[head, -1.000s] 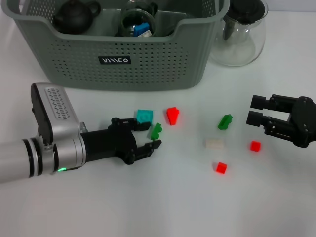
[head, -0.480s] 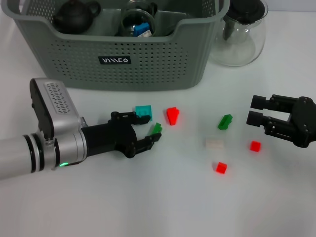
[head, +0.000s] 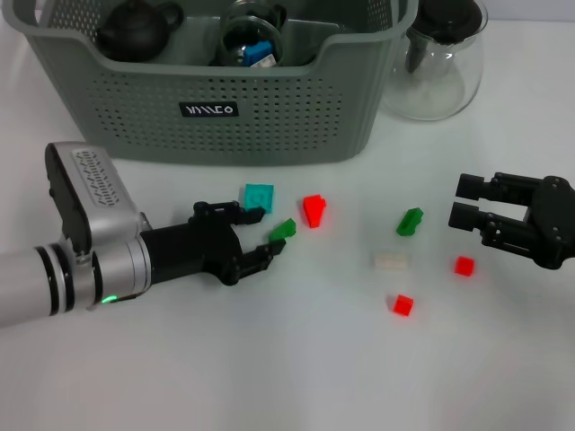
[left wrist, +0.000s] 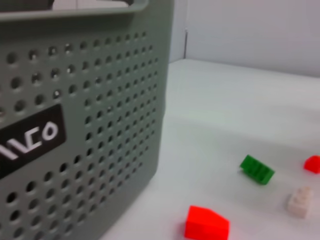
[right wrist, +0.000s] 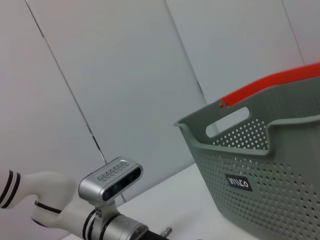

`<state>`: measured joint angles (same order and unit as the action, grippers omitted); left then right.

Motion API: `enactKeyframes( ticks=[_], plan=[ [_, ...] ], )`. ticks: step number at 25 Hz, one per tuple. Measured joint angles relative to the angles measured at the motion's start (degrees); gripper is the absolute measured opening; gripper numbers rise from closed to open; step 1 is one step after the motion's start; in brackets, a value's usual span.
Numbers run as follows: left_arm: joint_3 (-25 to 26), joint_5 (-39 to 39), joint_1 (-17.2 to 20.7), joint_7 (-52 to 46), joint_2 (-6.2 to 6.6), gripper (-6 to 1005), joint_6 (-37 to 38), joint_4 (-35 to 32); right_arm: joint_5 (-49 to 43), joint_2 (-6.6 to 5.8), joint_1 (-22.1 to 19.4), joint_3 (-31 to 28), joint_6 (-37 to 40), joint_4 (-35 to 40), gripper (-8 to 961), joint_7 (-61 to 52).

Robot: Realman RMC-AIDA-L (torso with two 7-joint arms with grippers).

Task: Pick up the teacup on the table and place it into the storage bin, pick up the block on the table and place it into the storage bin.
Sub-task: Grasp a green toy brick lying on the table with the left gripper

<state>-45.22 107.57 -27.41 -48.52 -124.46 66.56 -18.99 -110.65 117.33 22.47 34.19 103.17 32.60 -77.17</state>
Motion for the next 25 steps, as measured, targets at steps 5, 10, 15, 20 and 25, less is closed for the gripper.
enactKeyframes(
  ticks=[5, 10, 15, 20, 25],
  plan=[
    [-0.2, 0.0, 0.3, 0.0, -0.21, 516, 0.5, 0.6, 0.0, 0.00, -0.3, 0.0, -0.1, 0.0, 535, 0.0],
    [0.0, -0.7, -0.4, 0.1, -0.26, 503, -1.2, 1.4, 0.0, 0.00, -0.4, 0.0, -0.4, 0.0, 535, 0.0],
    [0.0, -1.5, -0.8, 0.3, -0.33, 451, -2.0, 2.1, 0.0, 0.00, -0.4, 0.0, -0.4, 0.0, 534, 0.0],
    [-0.2, -1.5, -1.4, 0.4, -0.34, 439, -2.5, 2.5, 0.0, 0.00, -0.4, -0.1, -0.4, 0.0, 534, 0.0],
    [-0.3, -1.5, -1.8, 0.4, -0.35, 441, -3.5, 2.9, 0.0, 0.00, -0.4, -0.1, -0.4, 0.0, 534, 0.0]
  ],
)
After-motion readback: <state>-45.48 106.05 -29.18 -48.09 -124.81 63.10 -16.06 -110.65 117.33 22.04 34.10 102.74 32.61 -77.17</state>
